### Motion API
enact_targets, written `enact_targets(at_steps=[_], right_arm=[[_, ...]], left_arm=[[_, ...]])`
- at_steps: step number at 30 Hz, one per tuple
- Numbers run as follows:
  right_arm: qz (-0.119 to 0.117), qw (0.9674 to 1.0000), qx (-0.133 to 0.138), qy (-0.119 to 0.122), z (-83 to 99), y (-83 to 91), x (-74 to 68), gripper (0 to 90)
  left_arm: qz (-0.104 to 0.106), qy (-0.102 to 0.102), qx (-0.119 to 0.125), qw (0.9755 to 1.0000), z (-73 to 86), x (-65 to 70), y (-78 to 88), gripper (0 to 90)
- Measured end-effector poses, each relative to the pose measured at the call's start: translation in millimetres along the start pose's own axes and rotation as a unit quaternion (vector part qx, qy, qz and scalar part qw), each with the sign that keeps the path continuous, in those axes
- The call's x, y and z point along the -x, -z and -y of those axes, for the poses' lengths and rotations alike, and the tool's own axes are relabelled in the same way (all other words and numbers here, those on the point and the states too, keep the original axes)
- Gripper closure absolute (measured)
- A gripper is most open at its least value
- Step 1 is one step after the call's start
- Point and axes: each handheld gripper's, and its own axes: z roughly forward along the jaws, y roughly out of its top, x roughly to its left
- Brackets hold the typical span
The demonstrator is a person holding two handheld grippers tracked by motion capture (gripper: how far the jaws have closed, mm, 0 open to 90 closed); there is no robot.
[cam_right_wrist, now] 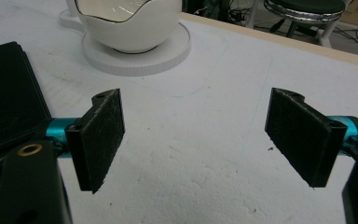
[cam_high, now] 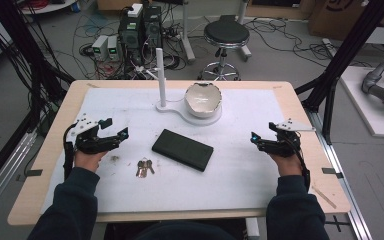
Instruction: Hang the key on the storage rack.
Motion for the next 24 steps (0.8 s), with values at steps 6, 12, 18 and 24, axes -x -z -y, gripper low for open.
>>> enact_targets(at_steps=[6,12,18,24], right_arm=[[-0.005,1.0000,0.003,-0.007,0.3,-0.2,2.5,20.0],[-0.004,1.0000,0.005,0.002,0.6,1.4,-0.4,20.0],[-0.004,0.9999,0.004,0.014,-1.6,0.8,-9.4,20.0],[-0.001,0.9999,0.000,0.017,-1.8,-2.1,-9.8,20.0]], left_arm=[[0.004,0.004,-0.008,1.0000,1.3,-0.1,-2.3,25.2],[0.014,-0.002,-0.015,0.9998,2.0,5.7,-3.2,25.2],[0.020,0.000,-0.043,0.9989,5.7,13.0,-6.8,16.9],[0.097,0.006,-0.110,0.9892,13.2,17.7,-15.2,36.9]])
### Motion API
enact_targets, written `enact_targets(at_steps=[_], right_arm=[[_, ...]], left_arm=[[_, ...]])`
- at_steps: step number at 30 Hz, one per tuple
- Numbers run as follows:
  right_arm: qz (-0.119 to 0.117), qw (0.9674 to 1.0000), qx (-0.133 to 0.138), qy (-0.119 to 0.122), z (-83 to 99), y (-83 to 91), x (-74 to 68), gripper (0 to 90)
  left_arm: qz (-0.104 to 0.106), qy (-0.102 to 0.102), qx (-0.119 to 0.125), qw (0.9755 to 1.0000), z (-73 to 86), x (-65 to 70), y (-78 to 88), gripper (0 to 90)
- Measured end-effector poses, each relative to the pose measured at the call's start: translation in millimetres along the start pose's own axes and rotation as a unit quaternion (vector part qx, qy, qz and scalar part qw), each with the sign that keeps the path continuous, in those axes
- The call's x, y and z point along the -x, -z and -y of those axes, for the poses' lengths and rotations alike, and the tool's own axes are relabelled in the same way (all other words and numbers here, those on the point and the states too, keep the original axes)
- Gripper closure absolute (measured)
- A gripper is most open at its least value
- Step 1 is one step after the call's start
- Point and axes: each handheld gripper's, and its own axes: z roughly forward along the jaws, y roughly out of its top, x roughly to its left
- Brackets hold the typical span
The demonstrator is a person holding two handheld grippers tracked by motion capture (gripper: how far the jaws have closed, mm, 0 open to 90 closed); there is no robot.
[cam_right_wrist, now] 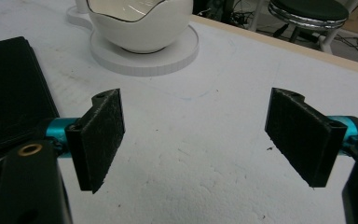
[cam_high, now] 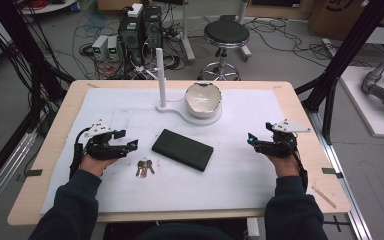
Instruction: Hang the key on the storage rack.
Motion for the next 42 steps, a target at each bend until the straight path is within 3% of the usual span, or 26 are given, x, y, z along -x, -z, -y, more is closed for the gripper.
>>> enact_targets(at_steps=[2,6,9,14,19,24,27,28,31,33,34,36,42], right_arm=[[0.000,1.0000,-0.004,-0.004,0.6,-1.1,0.9,20.0],[-0.001,1.0000,-0.007,-0.003,1.8,-2.0,1.8,20.0],[0.001,1.0000,-0.006,0.000,1.8,-1.5,1.1,20.0],[0.000,1.0000,-0.006,-0.001,1.7,-0.5,-0.1,20.0],[0.000,1.0000,-0.009,0.001,2.1,-1.4,-0.7,20.0],[0.000,0.9999,-0.010,0.002,2.4,-2.0,-0.2,20.1],[0.000,0.9999,-0.010,0.002,2.6,-2.2,-0.1,20.1],[0.000,0.9999,-0.011,0.001,2.6,-1.9,-0.2,20.1],[-0.001,0.9999,-0.011,0.001,2.6,-1.9,-0.5,20.1],[-0.001,0.9999,-0.011,0.001,2.5,-1.9,-0.4,20.1],[-0.001,0.9999,-0.011,0.001,2.7,-1.8,-0.3,20.1],[-0.001,0.9999,-0.011,0.001,2.6,-1.7,-0.1,20.1],[-0.001,0.9999,-0.013,0.002,2.9,-2.5,-0.4,20.1]], left_arm=[[0.040,0.008,-0.030,0.9987,2.9,0.6,-5.0,46.9],[0.082,0.001,-0.074,0.9939,6.4,7.8,-15.0,54.6],[0.088,-0.001,-0.102,0.9908,8.1,10.5,-19.4,59.9],[0.091,0.025,-0.135,0.9863,12.9,7.1,-23.5,66.1],[0.116,0.044,-0.134,0.9832,14.0,5.1,-24.8,75.1],[0.126,0.042,-0.127,0.9830,13.3,6.7,-24.7,84.7],[0.127,0.039,-0.120,0.9839,12.4,7.3,-23.6,89.2],[0.121,0.035,-0.109,0.9861,10.9,7.2,-21.4,89.2],[0.118,0.034,-0.108,0.9865,10.8,6.5,-20.5,89.3],[0.115,0.034,-0.109,0.9868,11.0,6.4,-21.4,88.0],[0.111,0.040,-0.110,0.9869,11.1,5.8,-22.4,80.1],[0.108,0.040,-0.110,0.9872,11.6,5.7,-23.4,72.8],[0.118,0.033,-0.113,0.9859,12.4,8.5,-26.4,73.9]])
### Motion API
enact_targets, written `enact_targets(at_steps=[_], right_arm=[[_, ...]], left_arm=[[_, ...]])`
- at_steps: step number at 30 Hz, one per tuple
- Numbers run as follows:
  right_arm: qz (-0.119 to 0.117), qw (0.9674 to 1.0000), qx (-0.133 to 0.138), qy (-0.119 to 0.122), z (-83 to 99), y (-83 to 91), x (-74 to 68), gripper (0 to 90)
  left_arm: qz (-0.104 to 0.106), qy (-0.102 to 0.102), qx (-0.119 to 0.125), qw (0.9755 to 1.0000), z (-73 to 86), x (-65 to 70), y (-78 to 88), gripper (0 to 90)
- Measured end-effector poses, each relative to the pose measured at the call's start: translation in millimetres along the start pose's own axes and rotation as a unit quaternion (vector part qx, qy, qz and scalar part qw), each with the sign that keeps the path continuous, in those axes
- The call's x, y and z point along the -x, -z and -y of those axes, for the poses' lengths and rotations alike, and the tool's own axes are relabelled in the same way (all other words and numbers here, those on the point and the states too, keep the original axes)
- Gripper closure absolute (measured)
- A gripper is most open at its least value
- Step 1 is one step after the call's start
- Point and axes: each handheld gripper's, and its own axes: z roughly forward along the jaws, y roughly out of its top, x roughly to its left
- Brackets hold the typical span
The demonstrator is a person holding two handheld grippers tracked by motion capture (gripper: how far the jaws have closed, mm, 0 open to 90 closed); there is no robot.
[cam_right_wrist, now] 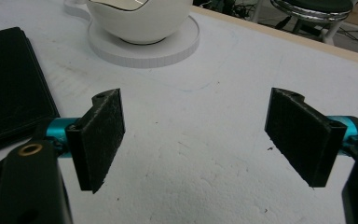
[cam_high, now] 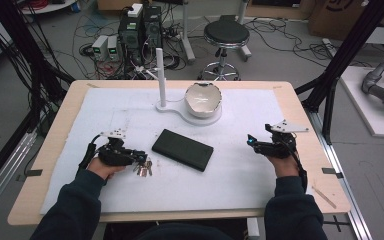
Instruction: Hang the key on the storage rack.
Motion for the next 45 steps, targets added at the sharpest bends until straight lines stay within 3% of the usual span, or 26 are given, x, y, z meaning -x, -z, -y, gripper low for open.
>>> enact_targets(at_steps=[6,19,22,25,29,36,38,39,41,43,44,45], right_arm=[[-0.001,1.0000,-0.001,-0.001,0.0,0.0,-0.4,20.1],[-0.002,1.0000,-0.001,0.001,0.1,-0.4,0.0,20.2],[-0.002,1.0000,-0.001,0.000,0.1,-0.2,-0.2,20.1],[0.000,1.0000,0.001,-0.001,0.2,0.4,0.2,20.2],[0.000,1.0000,0.000,0.000,0.1,0.6,-0.3,20.2],[-0.001,0.9999,0.008,-0.008,-0.8,3.1,2.2,20.2],[-0.001,0.9999,0.008,-0.008,-0.4,2.7,4.2,20.1],[-0.001,0.9999,0.008,-0.010,-0.4,2.2,4.8,20.2],[-0.002,0.9999,0.009,-0.009,-0.4,1.2,5.7,20.2],[-0.003,0.9999,0.009,-0.010,-0.4,1.0,5.6,20.2],[-0.003,0.9999,0.009,-0.010,-0.4,1.0,5.6,20.2],[-0.002,0.9999,0.010,-0.012,-0.4,1.5,5.8,20.2]], left_arm=[[0.005,-0.020,-0.005,0.9998,0.1,3.4,-2.8,86.9],[-0.011,-0.042,-0.006,0.9990,-1.9,8.3,-5.4,87.7],[-0.011,-0.042,0.002,0.9991,-2.8,8.4,-3.9,87.9],[-0.015,-0.032,0.047,0.9982,-7.6,6.9,7.7,88.0],[-0.015,-0.035,0.097,0.9945,-15.2,7.8,22.2,88.0],[-0.037,-0.052,0.172,0.9830,-43.6,7.0,42.4,88.0],[-0.045,-0.055,0.182,0.9806,-57.7,4.9,47.1,87.9],[-0.045,-0.055,0.182,0.9806,-57.7,4.9,47.1,87.9],[-0.054,-0.064,0.192,0.9779,-86.2,3.3,52.4,88.0],[-0.055,-0.068,0.198,0.9762,-103.0,2.9,54.8,88.0],[-0.055,-0.068,0.198,0.9762,-103.0,2.9,54.8,87.9],[-0.057,-0.074,0.206,0.9742,-125.0,2.5,55.7,87.9]])
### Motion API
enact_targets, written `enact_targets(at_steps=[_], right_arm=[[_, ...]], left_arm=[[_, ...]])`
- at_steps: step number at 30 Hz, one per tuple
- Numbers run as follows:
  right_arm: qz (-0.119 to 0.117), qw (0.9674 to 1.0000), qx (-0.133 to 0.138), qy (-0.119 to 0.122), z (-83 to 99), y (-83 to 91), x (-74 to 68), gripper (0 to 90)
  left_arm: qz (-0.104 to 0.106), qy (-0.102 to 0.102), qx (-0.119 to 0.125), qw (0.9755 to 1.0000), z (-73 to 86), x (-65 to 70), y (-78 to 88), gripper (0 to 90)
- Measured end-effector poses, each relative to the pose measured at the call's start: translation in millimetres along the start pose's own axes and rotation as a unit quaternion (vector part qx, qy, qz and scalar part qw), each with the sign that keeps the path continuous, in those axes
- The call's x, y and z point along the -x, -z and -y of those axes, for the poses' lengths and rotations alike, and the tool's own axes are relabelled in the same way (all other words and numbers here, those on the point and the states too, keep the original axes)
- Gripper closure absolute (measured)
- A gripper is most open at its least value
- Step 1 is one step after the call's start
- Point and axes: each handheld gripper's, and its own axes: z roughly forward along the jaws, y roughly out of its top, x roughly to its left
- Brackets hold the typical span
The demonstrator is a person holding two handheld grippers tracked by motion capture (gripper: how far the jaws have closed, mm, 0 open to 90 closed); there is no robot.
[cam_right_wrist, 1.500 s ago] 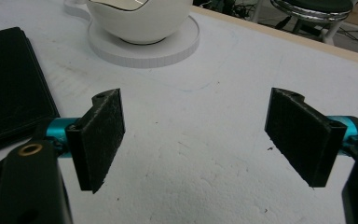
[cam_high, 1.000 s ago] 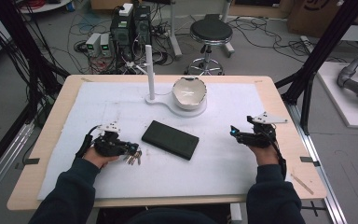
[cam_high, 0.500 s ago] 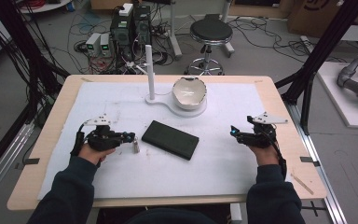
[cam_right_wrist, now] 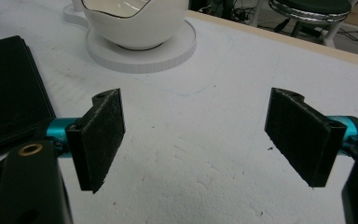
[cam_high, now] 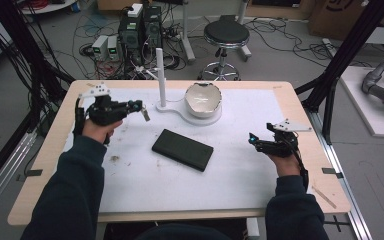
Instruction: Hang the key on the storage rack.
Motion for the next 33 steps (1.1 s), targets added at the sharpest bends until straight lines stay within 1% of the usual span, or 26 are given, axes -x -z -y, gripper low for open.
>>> enact_targets(at_steps=[1,2,4,6,7,8,9,10,12,14,16,18,20,22,25,28,33], right_arm=[[0.000,1.0000,0.001,0.001,0.0,0.2,0.4,20.2],[0.000,1.0000,0.001,0.000,0.0,0.5,0.5,20.2],[-0.001,1.0000,0.002,0.001,0.1,0.5,0.7,20.2],[-0.001,1.0000,0.001,0.000,0.2,0.7,0.4,20.2],[-0.002,1.0000,0.001,0.001,0.3,0.7,0.5,20.2],[-0.002,1.0000,0.001,0.001,0.3,0.7,0.5,20.2],[-0.003,1.0000,0.000,0.000,0.6,0.7,0.5,20.2],[-0.002,1.0000,0.000,0.000,0.8,0.9,0.7,20.2],[-0.003,1.0000,0.001,0.002,1.3,1.1,1.4,20.2],[-0.003,1.0000,0.001,0.000,2.0,2.0,1.7,20.1],[-0.003,1.0000,-0.001,-0.002,2.2,2.5,1.6,20.2],[-0.002,1.0000,0.000,-0.003,2.8,3.1,2.4,20.2],[-0.001,1.0000,0.001,-0.003,2.8,3.2,2.5,20.2],[-0.002,1.0000,0.001,-0.001,2.8,3.1,2.2,20.2],[-0.002,1.0000,0.000,-0.001,3.0,3.4,2.1,20.1],[-0.002,1.0000,0.001,-0.002,3.2,4.4,2.1,20.2],[-0.001,1.0000,0.000,-0.004,4.1,5.7,3.2,20.2]], left_arm=[[0.000,0.000,0.000,1.0000,0.0,0.0,0.0,87.9],[-0.005,-0.004,0.004,1.0000,-14.3,-3.8,-7.4,87.9],[-0.012,-0.004,0.010,0.9999,-30.1,-9.9,-16.9,87.9],[-0.015,0.005,0.019,0.9997,-40.7,-15.4,-24.9,87.9],[-0.015,0.005,0.019,0.9997,-40.7,-15.4,-24.9,87.9],[-0.018,0.006,0.021,0.9996,-44.7,-18.2,-28.3,87.9],[-0.022,0.016,0.024,0.9993,-50.0,-23.2,-33.7,88.0],[-0.024,0.022,0.026,0.9991,-52.0,-25.7,-36.5,88.0],[-0.028,0.026,0.031,0.9988,-54.2,-30.0,-40.9,87.9],[-0.029,0.035,0.029,0.9986,-55.2,-33.8,-44.6,87.9],[-0.027,0.039,0.027,0.9985,-55.1,-35.7,-46.9,87.9],[-0.031,0.038,0.021,0.9986,-56.5,-37.7,-52.1,87.9],[-0.029,0.041,0.023,0.9985,-57.3,-38.3,-53.8,87.9],[-0.029,0.045,0.024,0.9983,-59.9,-39.7,-59.2,87.9],[-0.036,0.042,0.019,0.9983,-59.9,-41.3,-64.4,87.9],[-0.043,0.049,0.018,0.9977,-57.0,-46.0,-66.3,87.9],[-0.042,0.052,0.022,0.9975,-56.2,-49.4,-65.8,87.9]])
